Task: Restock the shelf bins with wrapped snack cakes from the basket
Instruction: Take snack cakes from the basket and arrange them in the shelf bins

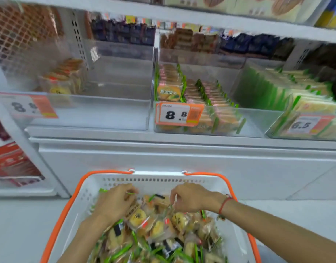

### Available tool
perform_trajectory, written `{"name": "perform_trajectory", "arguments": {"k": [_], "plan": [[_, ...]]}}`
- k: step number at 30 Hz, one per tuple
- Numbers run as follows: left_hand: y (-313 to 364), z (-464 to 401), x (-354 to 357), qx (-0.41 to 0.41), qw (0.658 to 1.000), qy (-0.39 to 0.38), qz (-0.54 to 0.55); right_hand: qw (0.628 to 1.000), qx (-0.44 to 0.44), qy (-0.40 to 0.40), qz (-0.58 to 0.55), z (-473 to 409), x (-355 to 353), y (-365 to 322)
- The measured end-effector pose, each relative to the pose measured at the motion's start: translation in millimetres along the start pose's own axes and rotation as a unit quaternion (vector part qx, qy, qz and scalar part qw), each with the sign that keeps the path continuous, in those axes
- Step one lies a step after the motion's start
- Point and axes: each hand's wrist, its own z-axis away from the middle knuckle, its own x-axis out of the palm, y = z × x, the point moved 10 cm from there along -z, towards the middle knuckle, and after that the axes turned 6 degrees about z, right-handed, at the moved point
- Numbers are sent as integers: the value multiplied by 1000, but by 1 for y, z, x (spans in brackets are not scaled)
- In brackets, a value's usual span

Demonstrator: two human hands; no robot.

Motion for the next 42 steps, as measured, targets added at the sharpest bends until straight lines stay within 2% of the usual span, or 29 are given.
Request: {"name": "perform_trajectory", "arguments": {"k": [2, 5, 8, 10, 14, 18, 20, 22, 24, 26, 29, 31, 32, 33, 35, 36, 37, 39, 40, 42], "plan": [[-37, 6, 27, -18, 998, -36, -56, 1000, -7, -10, 11, -19, 33, -10], [-80, 19, 55, -59, 985, -78, -142, 997, -70, 30, 26, -36, 60, -38], [-87, 25, 63, -62, 984, -62, -156, 998, -66, 12, 14, -47, 92, -55], [-83, 24, 64, -63, 985, -49, -154, 998, -51, 47, 6, -54, 100, -59], [-83, 22, 71, -63, 996, -64, -4, 992, -53, 111, -19, -57, 100, -58], [-91, 22, 72, -127, 978, -79, 148, 987, -74, 131, -58, -45, 87, -53], [-90, 22, 74, -176, 948, -91, 251, 987, -73, 118, -83, -40, 80, -47], [-85, 23, 72, -217, 903, -84, 360, 986, -61, 100, -116, -36, 69, -44], [-77, 23, 68, -248, 826, -55, 502, 979, -45, 112, -167, -30, 48, -43], [-62, 21, 60, -241, 739, -27, 629, 963, -29, 128, -234, -26, 25, -42], [-30, 15, 48, -213, 684, -38, 697, 927, -2, 126, -353, -23, -5, -37], [-8, 11, 41, -186, 664, -54, 723, 883, 42, 110, -455, -19, -17, -32], [3, 11, 37, -171, 669, -57, 721, 854, 68, 96, -506, -15, -21, -30], [10, 9, 31, -151, 708, -49, 688, 825, 89, 84, -551, -11, -23, -28], [26, 8, 7, -79, 840, -1, 536, 761, 100, 66, -638, -3, -29, -26], [38, 8, -9, -32, 888, 39, 457, 729, 90, 61, -676, 2, -36, -27], [52, 9, -23, 19, 909, 72, 410, 700, 74, 58, -708, 6, -41, -27], [83, 12, -37, 112, 908, 81, 396, 670, 51, 69, -738, 13, -52, -23], [95, 14, -40, 135, 904, 67, 400, 670, 47, 77, -737, 17, -56, -20], [104, 16, -42, 131, 890, 39, 436, 677, 43, 104, -727, 24, -64, -10]]}}
